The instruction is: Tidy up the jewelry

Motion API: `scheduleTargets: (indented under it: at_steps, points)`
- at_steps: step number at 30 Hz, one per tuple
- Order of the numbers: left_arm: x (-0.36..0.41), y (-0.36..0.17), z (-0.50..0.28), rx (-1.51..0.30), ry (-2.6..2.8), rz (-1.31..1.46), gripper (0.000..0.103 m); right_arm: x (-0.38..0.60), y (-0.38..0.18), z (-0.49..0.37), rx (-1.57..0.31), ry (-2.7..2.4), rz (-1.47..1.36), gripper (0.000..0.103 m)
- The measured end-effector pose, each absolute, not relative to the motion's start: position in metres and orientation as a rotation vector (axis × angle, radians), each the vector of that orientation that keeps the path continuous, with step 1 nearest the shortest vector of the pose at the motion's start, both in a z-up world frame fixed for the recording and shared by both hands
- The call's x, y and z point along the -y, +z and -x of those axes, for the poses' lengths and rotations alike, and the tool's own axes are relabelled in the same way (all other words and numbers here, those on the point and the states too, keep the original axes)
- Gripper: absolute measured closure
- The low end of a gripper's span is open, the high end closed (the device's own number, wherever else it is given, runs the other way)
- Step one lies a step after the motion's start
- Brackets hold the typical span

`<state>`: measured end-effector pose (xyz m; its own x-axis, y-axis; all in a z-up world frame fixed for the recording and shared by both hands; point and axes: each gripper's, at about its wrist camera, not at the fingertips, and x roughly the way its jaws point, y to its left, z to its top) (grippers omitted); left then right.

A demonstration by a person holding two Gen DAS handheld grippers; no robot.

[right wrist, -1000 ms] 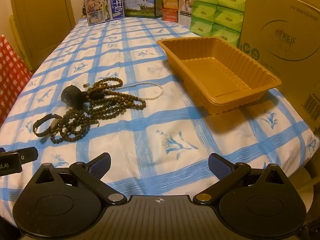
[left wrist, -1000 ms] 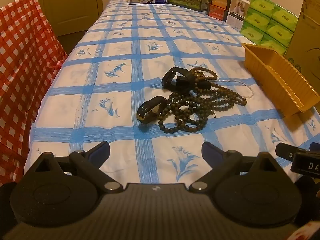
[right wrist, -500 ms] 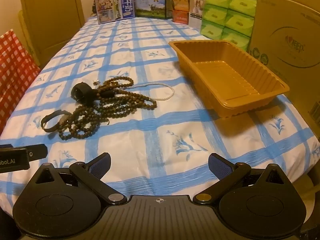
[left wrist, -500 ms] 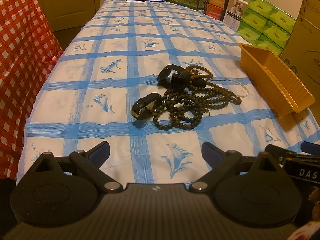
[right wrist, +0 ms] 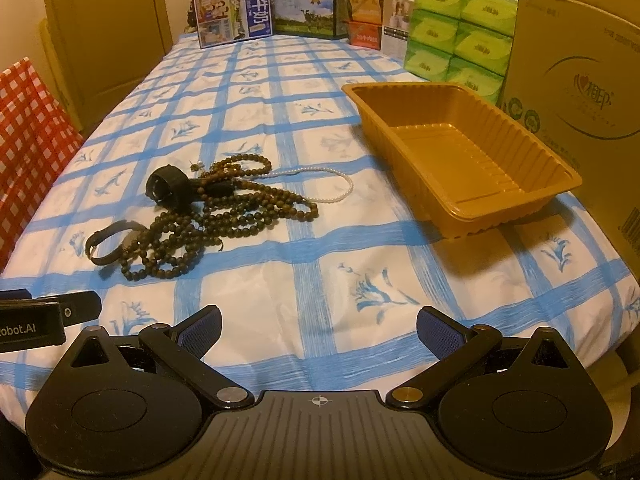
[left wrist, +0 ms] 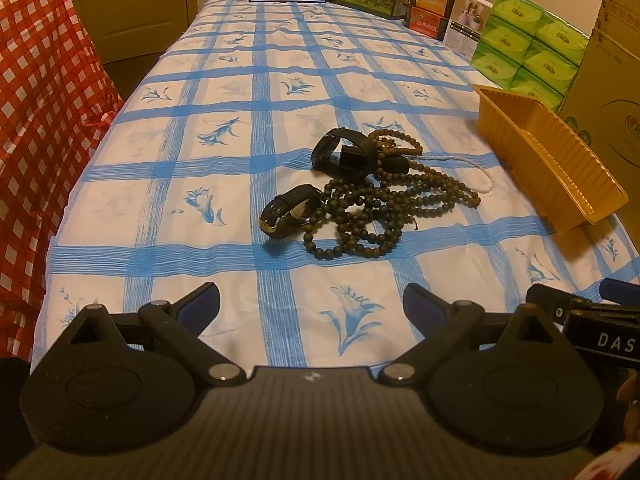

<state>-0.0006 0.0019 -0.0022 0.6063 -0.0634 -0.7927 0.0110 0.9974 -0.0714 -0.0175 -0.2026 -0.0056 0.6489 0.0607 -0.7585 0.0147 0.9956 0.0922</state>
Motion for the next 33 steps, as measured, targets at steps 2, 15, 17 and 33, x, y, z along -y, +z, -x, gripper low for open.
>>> scheduleTargets:
  at_steps: [2,15,17,33]
  points:
    - [-0.002,-0.0022,0.0003,-0.919,-0.043,0.061,0.006,0.2018,-0.0051,0.0176,-0.864,0.028,-0.093,0.0]
    - [-0.0028,-0.0019,0.0004,-0.917,-0.043,0.064,0.006,0.2023,-0.0037,0.0175,-0.862,0.026,-0.094,0.0]
    - [-0.0027,-0.0019,0.0004,-0.917,-0.043,0.064,0.006,0.2025,-0.0035,0.017,-0.862,0.027,-0.094,0.0]
    - [-0.0027,-0.0014,0.0002,-0.917,-0.045,0.062,0.006,0.2026,-0.0031,0.0162,-0.859,0.026,-0.093,0.0]
